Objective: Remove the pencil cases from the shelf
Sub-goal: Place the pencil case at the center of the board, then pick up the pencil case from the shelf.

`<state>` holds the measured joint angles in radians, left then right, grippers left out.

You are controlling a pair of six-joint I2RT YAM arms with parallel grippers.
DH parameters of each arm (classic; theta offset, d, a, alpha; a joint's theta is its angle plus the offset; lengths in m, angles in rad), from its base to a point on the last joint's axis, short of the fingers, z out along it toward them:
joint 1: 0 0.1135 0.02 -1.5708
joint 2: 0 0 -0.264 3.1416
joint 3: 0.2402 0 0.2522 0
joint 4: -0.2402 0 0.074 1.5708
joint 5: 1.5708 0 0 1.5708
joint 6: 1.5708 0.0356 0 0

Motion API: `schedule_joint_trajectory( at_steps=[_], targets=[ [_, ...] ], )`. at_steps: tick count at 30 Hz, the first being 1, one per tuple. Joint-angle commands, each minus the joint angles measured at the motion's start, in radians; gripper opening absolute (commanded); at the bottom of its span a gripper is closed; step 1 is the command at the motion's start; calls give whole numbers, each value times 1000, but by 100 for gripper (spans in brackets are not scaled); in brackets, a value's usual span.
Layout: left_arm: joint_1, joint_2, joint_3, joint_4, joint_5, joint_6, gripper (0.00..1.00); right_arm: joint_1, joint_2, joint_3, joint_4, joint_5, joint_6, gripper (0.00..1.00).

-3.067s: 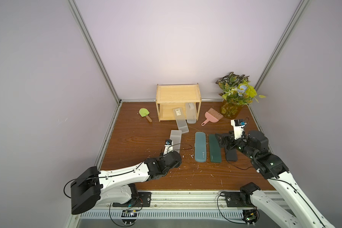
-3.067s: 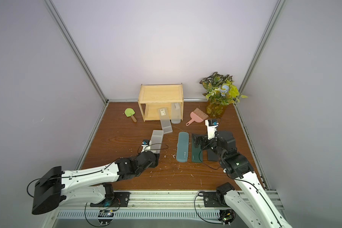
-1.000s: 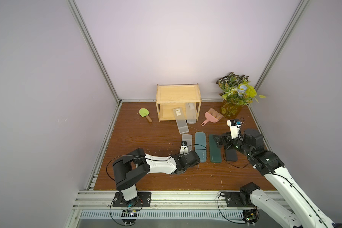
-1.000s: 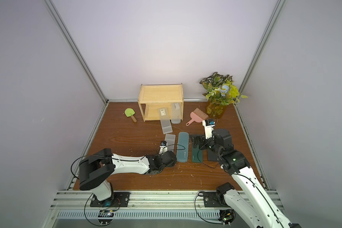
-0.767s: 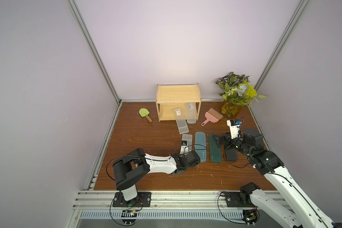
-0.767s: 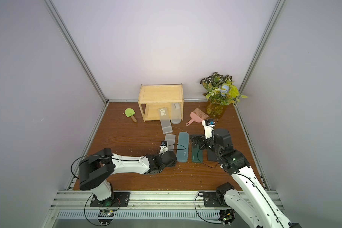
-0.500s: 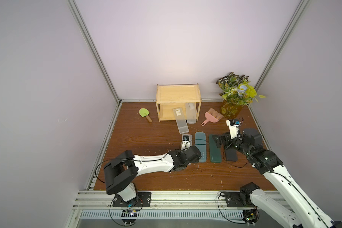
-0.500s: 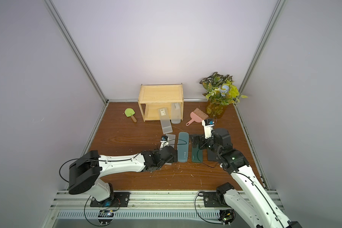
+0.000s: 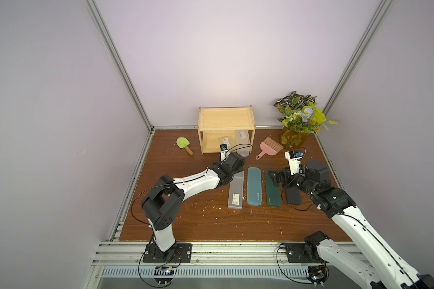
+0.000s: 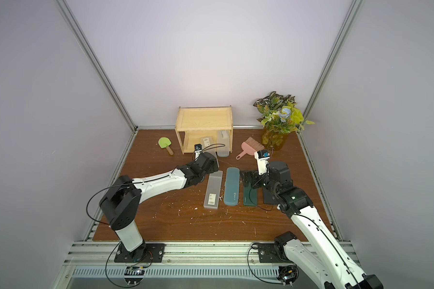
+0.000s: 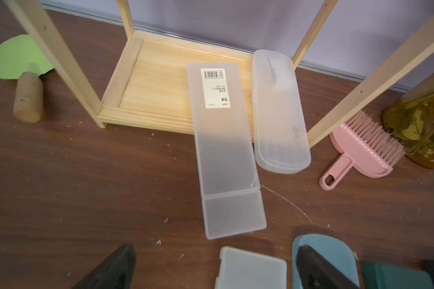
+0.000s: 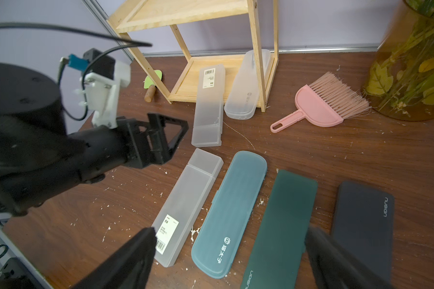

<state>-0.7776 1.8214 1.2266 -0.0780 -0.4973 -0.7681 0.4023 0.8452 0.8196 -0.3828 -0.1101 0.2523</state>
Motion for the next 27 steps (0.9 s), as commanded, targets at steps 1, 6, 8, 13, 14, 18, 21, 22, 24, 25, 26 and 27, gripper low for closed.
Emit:
schedule_joint_trajectory(
  at_steps=[1, 6, 8, 13, 14, 18, 21, 22, 24, 25, 26, 27],
  targets=[
    [22, 86, 113, -9, 26, 58, 99, -3, 2, 34, 30, 7, -31, 99],
    [46, 209, 222, -43, 58, 75, 100, -4, 12, 32, 21, 13, -49, 99],
    [57, 228, 225, -38, 61, 76, 100, -3, 13, 30, 17, 18, -56, 99],
    [92, 268, 232, -26, 78, 87, 100, -3, 19, 23, 12, 29, -76, 99],
    [97, 277, 234, -26, 78, 92, 100, -3, 22, 22, 12, 30, -80, 99],
    [110, 305, 240, -5, 91, 114, 100, -4, 40, 23, 10, 31, -90, 99],
    [112, 321, 242, 16, 104, 129, 100, -3, 49, 27, 11, 23, -93, 99],
    [113, 328, 246, 17, 107, 131, 100, -3, 51, 26, 10, 21, -93, 99],
    [113, 339, 245, 17, 115, 133, 100, -3, 51, 26, 12, 17, -92, 99],
    [115, 344, 246, 16, 116, 133, 100, -3, 54, 27, 12, 18, -91, 99],
    [115, 348, 277, 17, 119, 133, 100, -4, 51, 26, 12, 17, -91, 99],
    [117, 353, 284, 14, 120, 134, 100, -4, 51, 26, 10, 17, -91, 99]
  ],
)
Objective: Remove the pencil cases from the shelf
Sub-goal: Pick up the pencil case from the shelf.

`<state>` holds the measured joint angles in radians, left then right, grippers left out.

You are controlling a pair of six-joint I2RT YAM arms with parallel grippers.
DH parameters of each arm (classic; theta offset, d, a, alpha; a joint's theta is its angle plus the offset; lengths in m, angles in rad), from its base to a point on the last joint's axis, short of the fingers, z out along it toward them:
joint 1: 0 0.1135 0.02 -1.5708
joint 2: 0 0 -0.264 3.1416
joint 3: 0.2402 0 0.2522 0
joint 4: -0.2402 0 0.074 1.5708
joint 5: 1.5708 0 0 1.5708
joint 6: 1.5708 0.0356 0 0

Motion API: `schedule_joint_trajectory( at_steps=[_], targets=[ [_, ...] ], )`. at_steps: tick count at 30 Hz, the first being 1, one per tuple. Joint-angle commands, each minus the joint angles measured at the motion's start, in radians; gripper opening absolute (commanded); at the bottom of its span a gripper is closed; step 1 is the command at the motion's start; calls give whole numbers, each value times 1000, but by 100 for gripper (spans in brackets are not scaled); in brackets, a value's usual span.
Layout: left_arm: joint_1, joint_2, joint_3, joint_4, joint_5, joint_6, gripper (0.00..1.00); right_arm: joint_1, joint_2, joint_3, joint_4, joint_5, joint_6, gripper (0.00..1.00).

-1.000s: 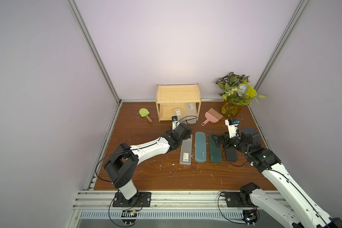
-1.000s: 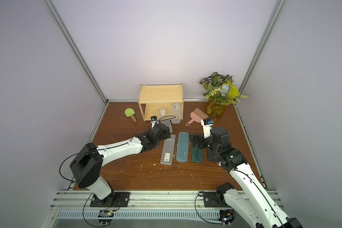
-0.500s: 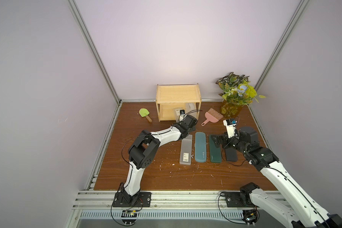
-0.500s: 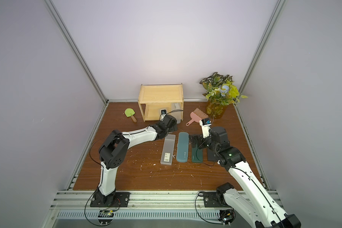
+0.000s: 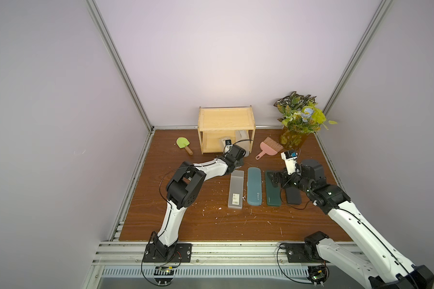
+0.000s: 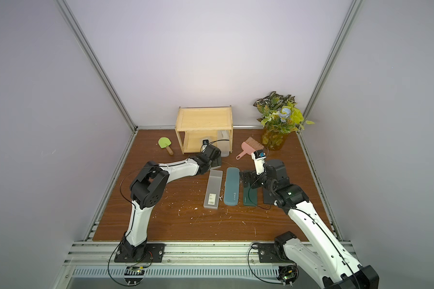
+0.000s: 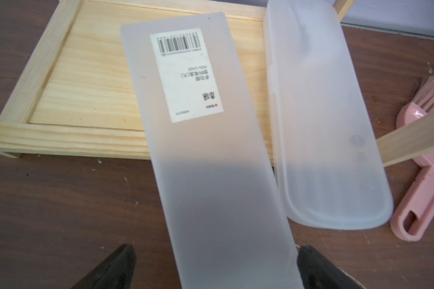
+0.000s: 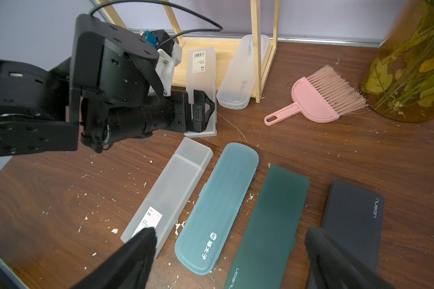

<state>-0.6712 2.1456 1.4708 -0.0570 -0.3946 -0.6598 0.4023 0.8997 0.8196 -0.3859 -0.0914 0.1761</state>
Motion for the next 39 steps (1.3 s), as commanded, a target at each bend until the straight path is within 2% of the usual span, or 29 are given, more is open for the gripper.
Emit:
schedule_joint_trajectory(
  at_steps=[1, 14, 26, 36, 39],
  targets=[
    [11, 32, 43, -6, 21, 26, 100, -3, -4, 26, 13, -2, -15, 99],
    [21, 21, 60, -3, 62, 9, 100, -3, 5, 29, 12, -2, -16, 99],
    [37, 7, 30, 19, 193, -47, 100, -4, 13, 24, 12, -1, -20, 99],
    [45, 47, 69, -26, 163, -45, 100, -5, 1, 13, 7, 4, -23, 99],
    [51, 45, 72, -38, 146, -43, 96, -5, -3, 11, 8, 5, -23, 99]
  ],
)
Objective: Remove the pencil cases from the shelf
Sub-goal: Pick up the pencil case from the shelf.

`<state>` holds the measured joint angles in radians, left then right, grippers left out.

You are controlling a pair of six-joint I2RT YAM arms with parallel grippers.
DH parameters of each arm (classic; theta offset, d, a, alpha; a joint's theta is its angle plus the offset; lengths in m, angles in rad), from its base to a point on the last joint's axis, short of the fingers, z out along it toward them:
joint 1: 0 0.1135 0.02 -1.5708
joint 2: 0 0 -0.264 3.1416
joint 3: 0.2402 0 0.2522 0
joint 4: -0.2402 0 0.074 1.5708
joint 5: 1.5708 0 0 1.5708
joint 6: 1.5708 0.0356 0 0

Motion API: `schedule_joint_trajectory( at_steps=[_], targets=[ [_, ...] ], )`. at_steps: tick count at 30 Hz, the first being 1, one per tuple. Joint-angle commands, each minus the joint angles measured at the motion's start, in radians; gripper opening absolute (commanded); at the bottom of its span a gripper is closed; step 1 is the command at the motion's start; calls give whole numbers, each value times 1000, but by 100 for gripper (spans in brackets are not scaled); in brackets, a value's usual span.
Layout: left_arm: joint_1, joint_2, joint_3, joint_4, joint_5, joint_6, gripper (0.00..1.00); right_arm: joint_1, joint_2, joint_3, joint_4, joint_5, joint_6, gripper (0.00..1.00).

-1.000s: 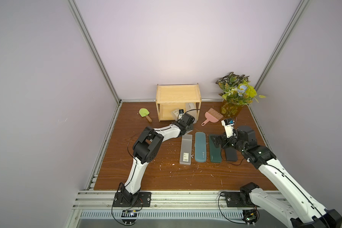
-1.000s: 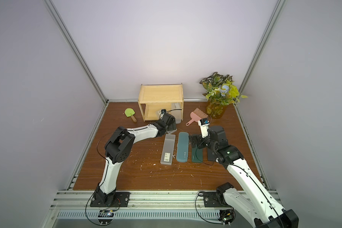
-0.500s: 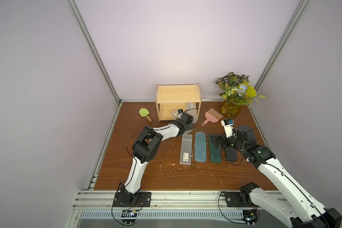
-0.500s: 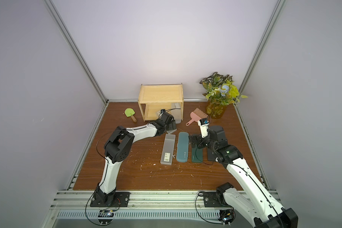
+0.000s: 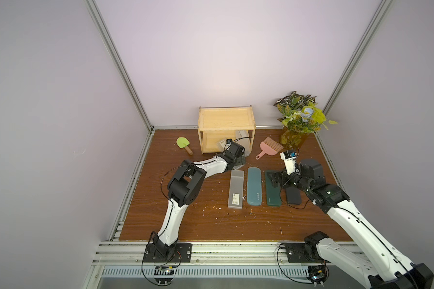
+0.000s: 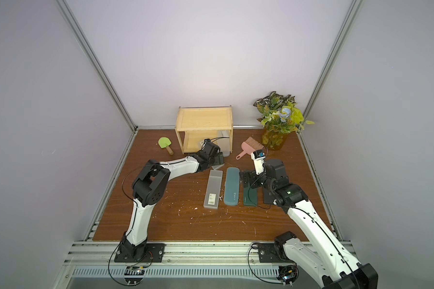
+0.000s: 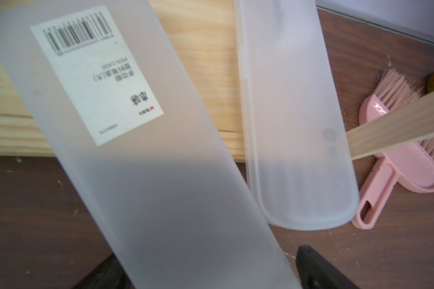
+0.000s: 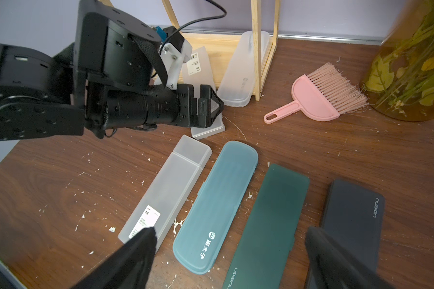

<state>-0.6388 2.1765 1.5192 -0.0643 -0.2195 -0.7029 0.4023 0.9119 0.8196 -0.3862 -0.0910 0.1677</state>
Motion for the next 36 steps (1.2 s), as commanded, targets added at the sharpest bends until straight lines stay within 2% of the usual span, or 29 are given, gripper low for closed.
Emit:
schedule_joint_trajectory(
  at_steps=[1, 9, 17, 24, 29, 36],
  targets=[
    [21, 12, 24, -35, -37, 0, 95, -6, -15, 10, 9, 2, -14, 99],
    [51, 16, 22, -55, -41, -2, 89, -5, -15, 6, 10, -4, -14, 99],
    [82, 17, 23, -87, -57, 17, 87, -5, -16, 7, 12, -7, -12, 99],
    [137, -16, -64, -63, -18, 21, 94, -5, -12, 4, 15, -11, -10, 99],
    [147, -7, -57, -70, -23, 25, 98, -5, -12, 0, 20, -16, -6, 99],
    [148, -10, -47, -71, -33, 31, 88, -5, -16, 5, 14, -8, -8, 99]
  ],
)
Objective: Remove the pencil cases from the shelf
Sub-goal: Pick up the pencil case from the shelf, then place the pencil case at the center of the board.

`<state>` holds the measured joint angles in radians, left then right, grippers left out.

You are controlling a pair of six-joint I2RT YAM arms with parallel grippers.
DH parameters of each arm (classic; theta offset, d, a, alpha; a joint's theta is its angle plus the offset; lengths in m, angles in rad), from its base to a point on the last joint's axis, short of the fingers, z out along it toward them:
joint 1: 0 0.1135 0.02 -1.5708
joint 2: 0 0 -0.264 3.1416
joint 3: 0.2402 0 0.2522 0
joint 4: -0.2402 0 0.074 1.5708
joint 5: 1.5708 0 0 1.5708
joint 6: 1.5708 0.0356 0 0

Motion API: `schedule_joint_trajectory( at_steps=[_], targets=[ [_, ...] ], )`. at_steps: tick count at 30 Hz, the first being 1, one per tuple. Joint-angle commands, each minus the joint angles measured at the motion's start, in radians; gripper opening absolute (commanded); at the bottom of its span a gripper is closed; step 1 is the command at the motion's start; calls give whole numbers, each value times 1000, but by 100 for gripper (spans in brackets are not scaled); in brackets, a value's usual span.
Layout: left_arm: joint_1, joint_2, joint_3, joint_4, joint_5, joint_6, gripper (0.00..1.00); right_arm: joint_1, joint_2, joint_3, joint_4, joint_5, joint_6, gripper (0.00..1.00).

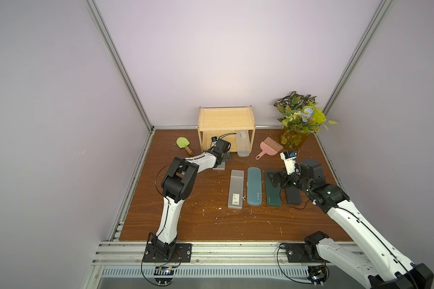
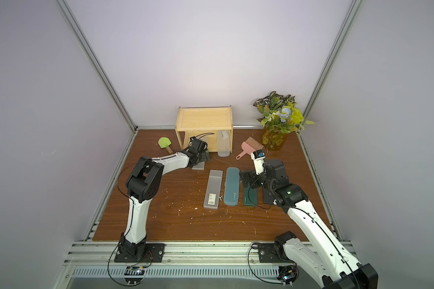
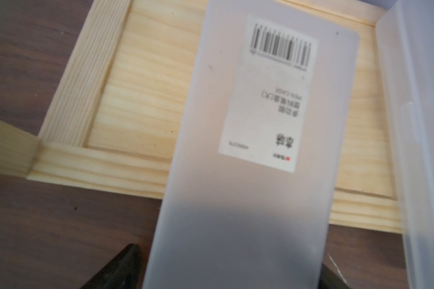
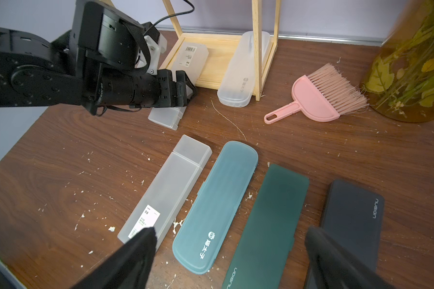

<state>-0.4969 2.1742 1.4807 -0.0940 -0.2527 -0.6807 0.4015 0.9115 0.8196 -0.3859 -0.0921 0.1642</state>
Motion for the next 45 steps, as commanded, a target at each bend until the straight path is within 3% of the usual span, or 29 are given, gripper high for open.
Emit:
schedule_joint_trajectory(
  at_steps=[1, 8, 22, 32, 40, 45],
  targets=[
    [5, -11, -8, -44, -3, 13, 85, -4, -13, 5, 13, -7, -5, 99],
    [5, -30, -9, -63, -14, 39, 64, -5, -5, 5, 23, -18, 3, 99],
    [3, -234, -102, -146, 36, 150, 63, -5, 1, -5, 55, -41, 19, 99],
    [-25, -517, -432, -180, 88, 209, 64, -4, -5, -20, 67, -50, 23, 99],
    [-92, -696, -668, -150, 109, 153, 64, -6, -10, -21, 68, -55, 35, 99],
    [-120, -726, -762, -78, 195, 101, 64, -5, -11, -23, 68, -61, 45, 99]
  ],
)
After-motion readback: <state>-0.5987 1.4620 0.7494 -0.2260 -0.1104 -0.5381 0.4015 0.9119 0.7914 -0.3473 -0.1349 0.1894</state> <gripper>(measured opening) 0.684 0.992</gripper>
